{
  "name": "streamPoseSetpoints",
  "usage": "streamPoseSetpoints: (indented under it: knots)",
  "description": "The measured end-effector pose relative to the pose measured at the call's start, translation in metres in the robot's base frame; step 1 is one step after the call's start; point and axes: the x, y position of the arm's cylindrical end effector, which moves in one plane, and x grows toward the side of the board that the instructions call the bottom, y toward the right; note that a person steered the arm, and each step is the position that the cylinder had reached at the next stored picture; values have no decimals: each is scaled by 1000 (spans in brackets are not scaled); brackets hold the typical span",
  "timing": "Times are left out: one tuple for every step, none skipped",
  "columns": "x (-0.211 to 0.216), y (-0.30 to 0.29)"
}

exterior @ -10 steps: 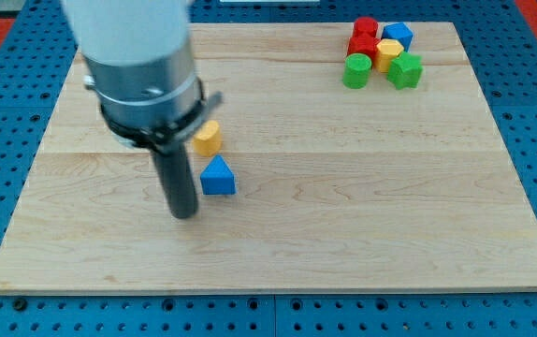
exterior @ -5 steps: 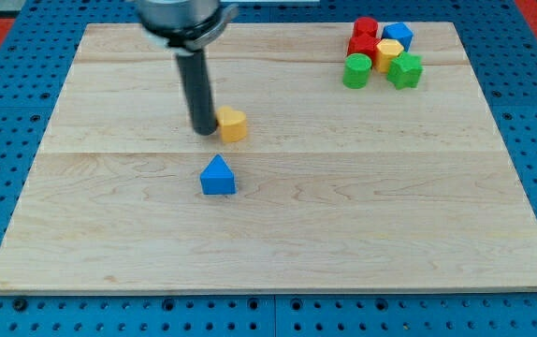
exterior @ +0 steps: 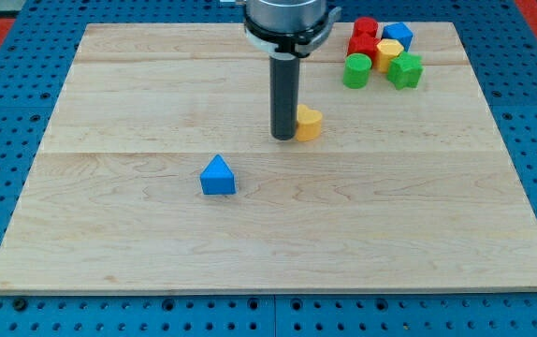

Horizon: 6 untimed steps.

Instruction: Place the yellow heart to the bottom right of the green circle

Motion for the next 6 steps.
streamPoseSetpoints:
  knots:
    - [-13,30]
    - [-47,48]
    - [-65,84]
    - [-64,105]
    - [1,91]
    - [95,52]
